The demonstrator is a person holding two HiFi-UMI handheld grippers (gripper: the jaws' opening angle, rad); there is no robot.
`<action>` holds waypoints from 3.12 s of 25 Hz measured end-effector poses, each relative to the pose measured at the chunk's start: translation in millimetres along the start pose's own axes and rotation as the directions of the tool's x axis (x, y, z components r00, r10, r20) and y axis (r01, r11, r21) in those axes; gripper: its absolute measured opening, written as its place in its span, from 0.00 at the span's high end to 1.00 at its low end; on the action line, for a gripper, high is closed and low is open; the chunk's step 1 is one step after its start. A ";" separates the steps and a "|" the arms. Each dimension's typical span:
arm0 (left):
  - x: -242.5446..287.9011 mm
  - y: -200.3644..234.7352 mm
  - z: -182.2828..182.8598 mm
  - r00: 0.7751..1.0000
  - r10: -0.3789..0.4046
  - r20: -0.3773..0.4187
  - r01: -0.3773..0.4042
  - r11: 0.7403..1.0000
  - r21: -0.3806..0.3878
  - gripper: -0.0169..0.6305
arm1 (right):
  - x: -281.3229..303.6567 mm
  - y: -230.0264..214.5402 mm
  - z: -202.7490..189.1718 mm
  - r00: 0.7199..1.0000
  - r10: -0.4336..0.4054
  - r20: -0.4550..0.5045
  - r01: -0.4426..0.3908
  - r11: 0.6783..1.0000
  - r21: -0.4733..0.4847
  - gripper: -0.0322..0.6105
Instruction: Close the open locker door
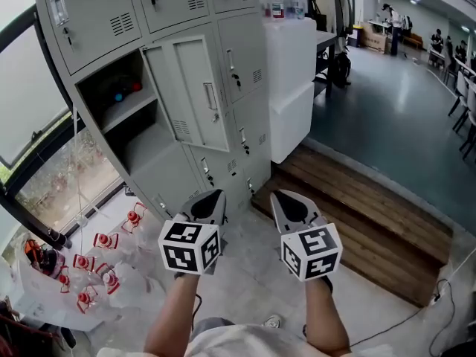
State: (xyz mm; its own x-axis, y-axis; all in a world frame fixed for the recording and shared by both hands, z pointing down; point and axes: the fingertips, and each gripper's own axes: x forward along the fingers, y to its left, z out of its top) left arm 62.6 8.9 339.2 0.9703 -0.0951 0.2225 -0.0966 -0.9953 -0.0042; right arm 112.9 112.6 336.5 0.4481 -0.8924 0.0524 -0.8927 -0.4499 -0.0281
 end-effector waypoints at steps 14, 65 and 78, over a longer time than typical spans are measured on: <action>52.7 41.3 -2.5 0.997 0.081 -0.014 -0.082 0.997 -0.014 0.96 | 63.1 -27.2 -11.7 0.996 0.089 -0.019 -0.089 0.996 0.000 0.94; 196.4 231.6 30.8 0.899 0.437 -0.013 -0.436 0.894 -0.107 0.96 | 305.8 -55.7 65.7 0.747 0.655 0.112 -0.649 0.756 -0.087 0.94; 171.0 220.1 26.3 0.754 0.655 -0.050 -0.655 0.744 -0.133 0.96 | 315.3 -51.7 77.0 0.473 0.872 0.124 -0.868 0.485 -0.104 0.89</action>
State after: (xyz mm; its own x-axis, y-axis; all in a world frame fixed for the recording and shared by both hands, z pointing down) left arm 213.2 -226.9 350.7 0.6575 -0.7226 0.2135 -0.7367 -0.6760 -0.0193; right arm 304.0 -148.2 277.6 -0.5608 -0.8187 -0.1234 -0.8274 0.5599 0.0449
